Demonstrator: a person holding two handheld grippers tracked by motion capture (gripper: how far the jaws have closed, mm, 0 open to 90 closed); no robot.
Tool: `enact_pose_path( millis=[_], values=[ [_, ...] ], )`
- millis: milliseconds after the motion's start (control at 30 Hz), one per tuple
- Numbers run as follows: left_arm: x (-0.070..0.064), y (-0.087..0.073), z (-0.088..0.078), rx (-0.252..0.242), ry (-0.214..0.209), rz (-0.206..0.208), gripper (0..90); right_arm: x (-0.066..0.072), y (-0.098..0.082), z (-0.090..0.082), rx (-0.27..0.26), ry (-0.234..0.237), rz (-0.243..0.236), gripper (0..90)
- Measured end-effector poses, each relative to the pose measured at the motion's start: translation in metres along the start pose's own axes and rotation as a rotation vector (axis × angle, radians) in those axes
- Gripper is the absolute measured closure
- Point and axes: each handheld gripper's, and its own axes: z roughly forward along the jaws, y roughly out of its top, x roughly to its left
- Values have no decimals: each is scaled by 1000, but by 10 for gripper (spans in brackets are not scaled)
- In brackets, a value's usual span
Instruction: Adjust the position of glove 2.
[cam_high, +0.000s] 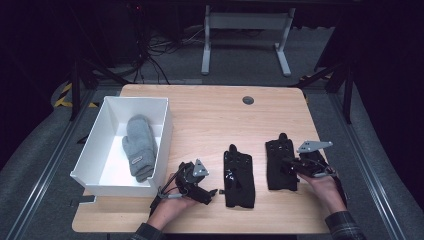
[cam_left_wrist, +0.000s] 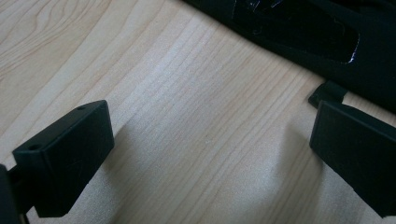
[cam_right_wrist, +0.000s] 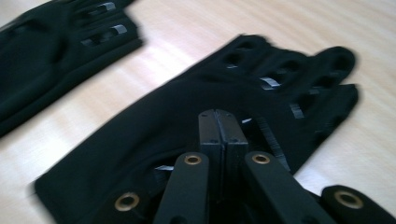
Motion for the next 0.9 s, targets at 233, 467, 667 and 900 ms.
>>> enact_pose_path(
  millis=[233,467,667,900],
  values=[
    [0,0,0,1,0,0,1,-17,-3,19,44,-5,23,900],
    [0,0,0,0,0,-1,1,-10,-5,17,45,24,0,900],
    [0,0,0,0,0,0,1,8,-4,16,58,51,-25,900],
    [0,0,0,0,1,0,2,34,1,21,67,79,-43,900]
  ],
)
